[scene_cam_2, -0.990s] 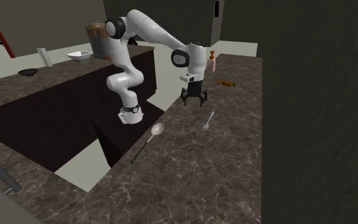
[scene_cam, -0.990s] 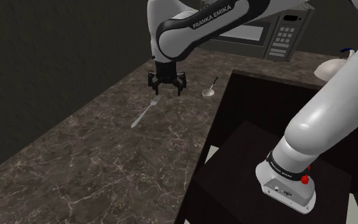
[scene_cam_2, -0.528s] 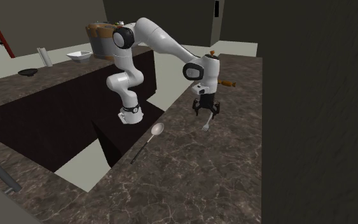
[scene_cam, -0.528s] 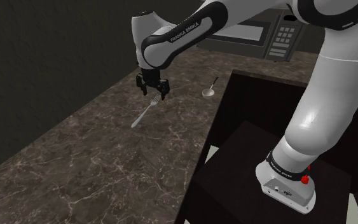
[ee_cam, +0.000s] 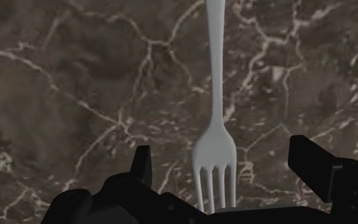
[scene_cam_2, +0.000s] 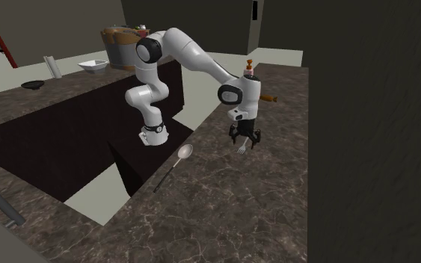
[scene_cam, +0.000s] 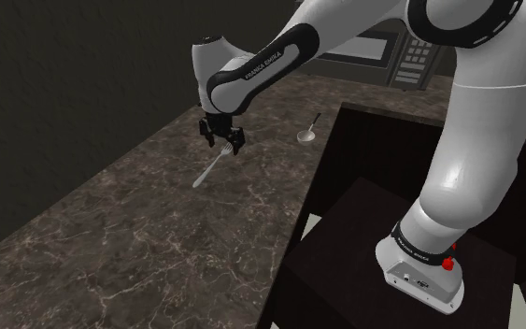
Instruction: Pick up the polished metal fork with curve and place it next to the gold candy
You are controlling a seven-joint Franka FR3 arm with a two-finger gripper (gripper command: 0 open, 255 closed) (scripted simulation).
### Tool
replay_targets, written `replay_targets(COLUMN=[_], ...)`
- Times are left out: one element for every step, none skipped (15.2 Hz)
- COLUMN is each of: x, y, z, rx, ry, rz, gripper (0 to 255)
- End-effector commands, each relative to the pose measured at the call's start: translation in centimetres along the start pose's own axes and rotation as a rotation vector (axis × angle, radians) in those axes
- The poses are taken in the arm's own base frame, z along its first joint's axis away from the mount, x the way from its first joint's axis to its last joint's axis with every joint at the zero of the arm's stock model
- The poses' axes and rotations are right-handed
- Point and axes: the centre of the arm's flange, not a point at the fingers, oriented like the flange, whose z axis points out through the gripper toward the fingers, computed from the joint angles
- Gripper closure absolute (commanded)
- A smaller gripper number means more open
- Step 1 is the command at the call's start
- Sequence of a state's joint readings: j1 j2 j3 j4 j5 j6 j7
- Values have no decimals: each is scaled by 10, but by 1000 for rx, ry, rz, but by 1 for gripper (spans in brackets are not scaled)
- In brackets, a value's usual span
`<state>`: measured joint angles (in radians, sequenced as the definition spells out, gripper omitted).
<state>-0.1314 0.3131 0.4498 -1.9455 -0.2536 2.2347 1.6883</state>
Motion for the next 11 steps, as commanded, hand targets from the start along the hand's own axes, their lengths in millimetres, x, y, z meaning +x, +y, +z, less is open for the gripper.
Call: replay_targets(x=[0, 0, 0, 0, 0, 0, 0, 0, 0, 0, 0], y=[1, 1, 1, 1, 1, 1, 1, 1, 1, 1, 1], z=[9, 9, 9, 9, 9, 9, 9, 9, 9, 9, 9], rx=[0, 0, 0, 0, 0, 0, 0, 0, 0, 0, 0], ry=[0, 0, 0, 0, 0, 0, 0, 0, 0, 0, 0], rz=[0, 0, 0, 0, 0, 0, 0, 0, 0, 0, 0], gripper=[0, 0, 0, 0, 0, 0, 0, 0, 255, 255, 255])
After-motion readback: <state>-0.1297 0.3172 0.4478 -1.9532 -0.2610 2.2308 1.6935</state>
